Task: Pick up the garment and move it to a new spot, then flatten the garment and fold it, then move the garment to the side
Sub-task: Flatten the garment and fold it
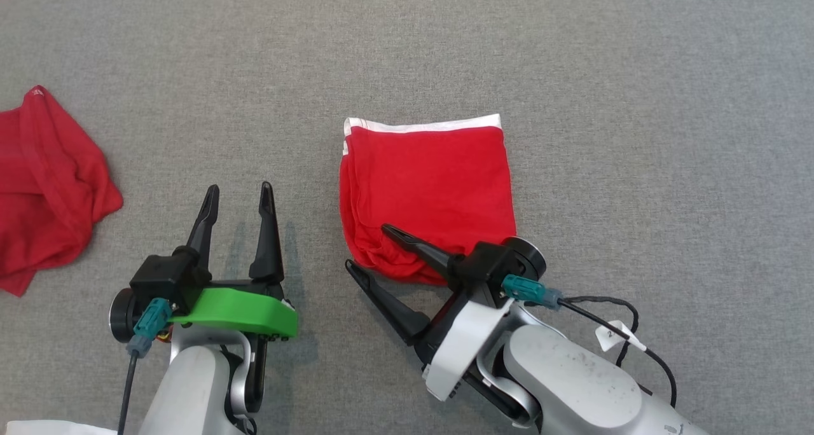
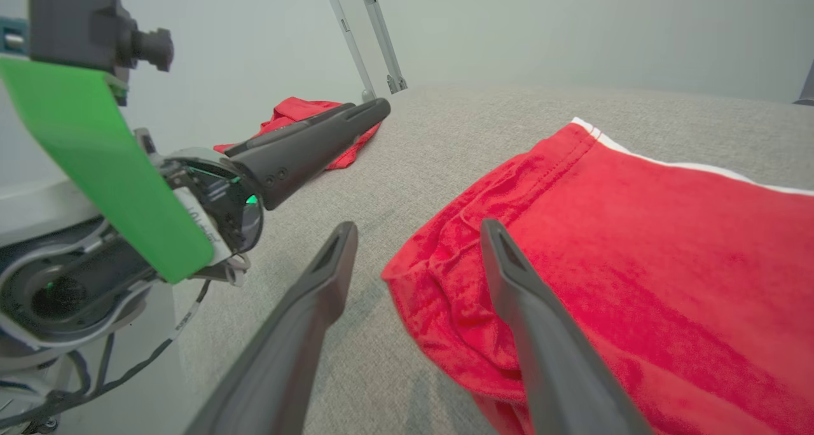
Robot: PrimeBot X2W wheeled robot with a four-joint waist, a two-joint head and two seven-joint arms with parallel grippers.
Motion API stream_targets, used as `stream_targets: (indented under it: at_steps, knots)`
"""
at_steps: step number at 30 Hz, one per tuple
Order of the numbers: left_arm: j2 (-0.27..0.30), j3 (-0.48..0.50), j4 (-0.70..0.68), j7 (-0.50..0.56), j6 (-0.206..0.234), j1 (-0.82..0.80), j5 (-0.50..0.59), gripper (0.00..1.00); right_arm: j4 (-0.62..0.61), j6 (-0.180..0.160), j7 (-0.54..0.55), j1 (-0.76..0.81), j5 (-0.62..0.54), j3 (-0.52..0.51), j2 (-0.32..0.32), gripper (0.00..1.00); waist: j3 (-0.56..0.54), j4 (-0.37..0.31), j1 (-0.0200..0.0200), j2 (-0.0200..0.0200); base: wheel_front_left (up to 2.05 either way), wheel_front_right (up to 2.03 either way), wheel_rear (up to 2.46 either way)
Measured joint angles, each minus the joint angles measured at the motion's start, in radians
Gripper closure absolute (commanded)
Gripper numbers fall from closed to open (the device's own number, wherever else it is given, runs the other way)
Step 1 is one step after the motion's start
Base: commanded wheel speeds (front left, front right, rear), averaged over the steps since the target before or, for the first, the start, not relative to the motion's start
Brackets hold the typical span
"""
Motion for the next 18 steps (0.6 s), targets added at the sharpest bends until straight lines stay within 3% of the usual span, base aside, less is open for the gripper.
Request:
stream_targets:
  at_steps: [7,18]
  knots:
    - [0.015,0.008,0.002,0.000,0.009,0.017,0.009,0.00,-0.098,0.000,-0.014,0.084,-0.029,-0.073,-0.032,0.00,-0.041,-0.019,0.0000,0.0000,0.00,0.00,0.00]
    - [0.060,0.027,-0.047,0.029,0.047,0.096,0.017,0.00,-0.188,0.000,-0.014,0.273,-0.130,-0.482,-0.052,0.00,-0.146,-0.060,0.0000,0.0000,0.00,0.00,0.00]
